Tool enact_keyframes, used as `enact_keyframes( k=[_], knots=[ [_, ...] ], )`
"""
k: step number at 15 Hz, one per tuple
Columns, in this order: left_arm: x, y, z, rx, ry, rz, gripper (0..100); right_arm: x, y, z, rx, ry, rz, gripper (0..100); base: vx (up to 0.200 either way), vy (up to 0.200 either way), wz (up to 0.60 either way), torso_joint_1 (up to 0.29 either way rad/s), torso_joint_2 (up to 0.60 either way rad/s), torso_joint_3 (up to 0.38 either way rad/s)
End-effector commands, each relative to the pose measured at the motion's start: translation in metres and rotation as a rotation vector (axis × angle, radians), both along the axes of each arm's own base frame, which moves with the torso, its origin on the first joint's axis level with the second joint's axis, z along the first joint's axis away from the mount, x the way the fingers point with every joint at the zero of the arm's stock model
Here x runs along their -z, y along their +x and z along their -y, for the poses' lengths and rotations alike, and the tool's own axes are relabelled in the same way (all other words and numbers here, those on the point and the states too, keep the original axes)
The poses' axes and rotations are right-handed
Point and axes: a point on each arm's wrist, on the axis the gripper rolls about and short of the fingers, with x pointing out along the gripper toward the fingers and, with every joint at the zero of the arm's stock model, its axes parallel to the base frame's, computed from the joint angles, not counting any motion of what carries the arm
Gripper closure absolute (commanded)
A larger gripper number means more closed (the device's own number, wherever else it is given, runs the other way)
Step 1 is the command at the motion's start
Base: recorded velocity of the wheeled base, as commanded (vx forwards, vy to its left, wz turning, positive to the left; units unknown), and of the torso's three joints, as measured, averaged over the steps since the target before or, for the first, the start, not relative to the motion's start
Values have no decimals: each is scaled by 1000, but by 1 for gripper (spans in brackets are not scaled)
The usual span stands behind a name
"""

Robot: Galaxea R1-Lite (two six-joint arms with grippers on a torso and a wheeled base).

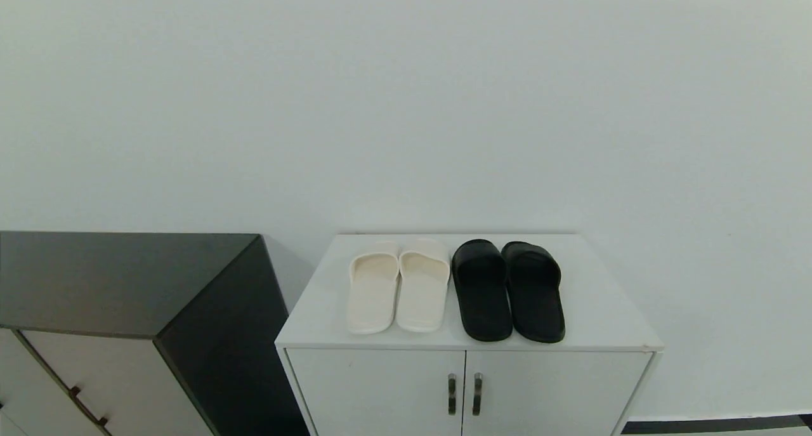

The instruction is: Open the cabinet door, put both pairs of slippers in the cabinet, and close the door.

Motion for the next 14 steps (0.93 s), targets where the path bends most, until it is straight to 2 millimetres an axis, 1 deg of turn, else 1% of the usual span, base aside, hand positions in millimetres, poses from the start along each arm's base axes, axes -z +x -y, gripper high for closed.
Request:
enact_keyframes(
  k=[1, 2, 3, 4, 6, 7, 8, 9, 10, 11, 12, 14],
  knots=[
    [0, 0, 0, 0, 0, 0, 100, -74, -8, 0, 3, 36, 147, 0, 0, 0, 0, 0, 0, 0],
    [0, 0, 0, -1, -2, 0, 100, -95, 3, 0, -12, 99, 70, 0, 0, 0, 0, 0, 0, 0],
    [0, 0, 0, -1, -2, 0, 100, -95, 3, 0, -12, 99, 70, 0, 0, 0, 0, 0, 0, 0],
    [0, 0, 0, -1, 0, 0, 100, -84, 45, -3, -119, 1, -198, 0, 0, 0, 0, 0, 0, 0],
    [0, 0, 0, -3, 3, 0, 100, -77, 81, -11, -265, 41, -337, 0, 0, 0, 0, 0, 0, 0],
    [0, 0, 0, -4, 6, 0, 100, -78, 97, -20, -336, 79, -362, 0, 0, 0, 0, 0, 0, 0],
    [0, 0, 0, -1, 7, 0, 100, -78, 115, -31, -358, 79, -384, 0, 0, 0, 0, 0, 0, 0],
    [0, 0, 0, -1, 4, 0, 100, -78, 129, -44, -363, 63, -371, 0, 0, 0, 0, 0, 0, 0],
    [0, 0, 0, -1, 3, 0, 100, -77, 142, -63, -365, 61, -353, 0, 0, 0, 0, 0, 0, 0],
    [0, 0, 0, -1, 3, 0, 100, -76, 148, -76, -359, 64, -341, 0, 0, 0, 0, 0, 0, 0],
    [0, 0, 0, -1, 7, 0, 100, -75, 159, -99, -323, 46, -351, 0, 0, 0, 0, 0, 0, 0],
    [0, 0, 0, -4, 9, 0, 100, -74, 172, -130, -330, 60, -382, 0, 0, 0, 0, 0, 0, 0]
  ],
)
